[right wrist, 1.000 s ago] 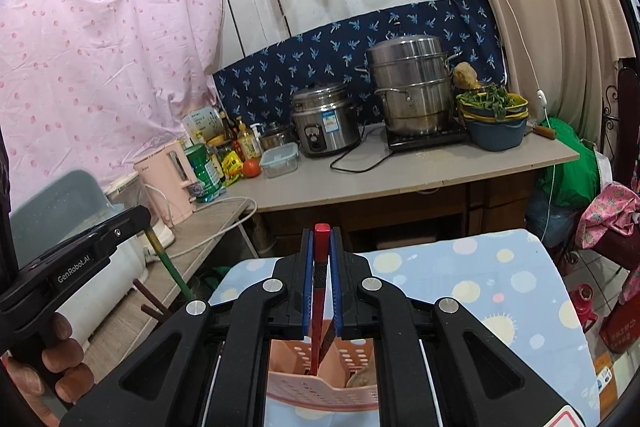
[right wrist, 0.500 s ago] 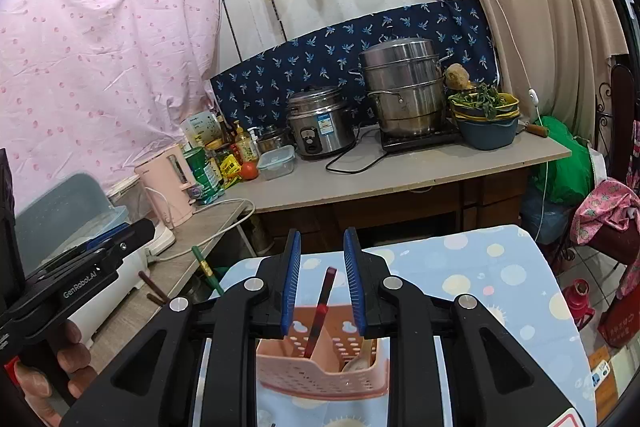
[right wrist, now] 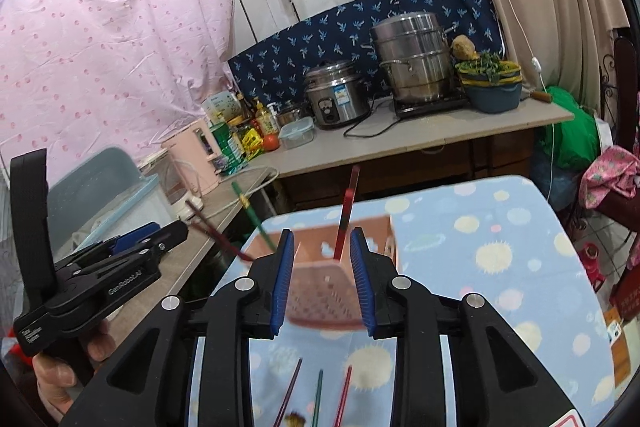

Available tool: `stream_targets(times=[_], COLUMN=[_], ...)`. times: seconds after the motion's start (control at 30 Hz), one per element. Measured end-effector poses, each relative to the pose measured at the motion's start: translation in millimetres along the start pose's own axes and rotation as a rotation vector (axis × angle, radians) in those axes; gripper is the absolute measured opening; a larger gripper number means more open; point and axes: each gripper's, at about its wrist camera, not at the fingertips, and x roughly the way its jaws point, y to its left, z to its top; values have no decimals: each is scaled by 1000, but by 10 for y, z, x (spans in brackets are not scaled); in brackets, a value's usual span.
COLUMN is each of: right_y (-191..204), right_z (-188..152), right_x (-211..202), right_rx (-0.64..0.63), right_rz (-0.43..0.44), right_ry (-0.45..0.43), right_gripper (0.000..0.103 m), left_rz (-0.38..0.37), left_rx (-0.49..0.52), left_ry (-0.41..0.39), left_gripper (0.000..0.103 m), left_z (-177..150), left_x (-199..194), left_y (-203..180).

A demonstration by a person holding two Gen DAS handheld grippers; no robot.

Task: Organize utensils
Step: 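Grasp a dark-red chopstick with the left tool while the right tool grasps a red chopstick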

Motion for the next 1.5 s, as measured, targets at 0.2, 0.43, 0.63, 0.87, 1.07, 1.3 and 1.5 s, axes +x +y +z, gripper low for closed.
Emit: stream_targets(times=[0.2, 0.43, 0.63, 0.87, 1.07, 1.3, 1.5], right_y=[65, 40, 34, 80, 114, 160, 176], right_z=[-392, -914, -1398, -1916, -2174, -2315, -2386], right_x=[-231, -365, -392, -405, -412, -389, -362], right_rx=[-28, -36, -28, -62, -67, -70, -77], right_rz=[-30, -57, -86, -129, -138, -135, -140], right_ry=[36, 123, 206, 282, 327, 350, 362], right_gripper=[29, 29, 29, 29, 29, 29, 27], left_rz=[0, 3, -6, 1, -20, -38, -56], left_rx=[15, 15, -6, -20, -49, -57, -57], left_ry=[49, 135, 211, 286, 338, 371, 390], left_gripper=[41, 41, 41, 41, 41, 41, 41], left_z=[-371, -916, -1366, -1863, -2148, -2320, -2426], left_x=[-114, -154, -175, -183, -184, -222, -241], left_y=[-36, 6, 58, 46, 61, 32, -13])
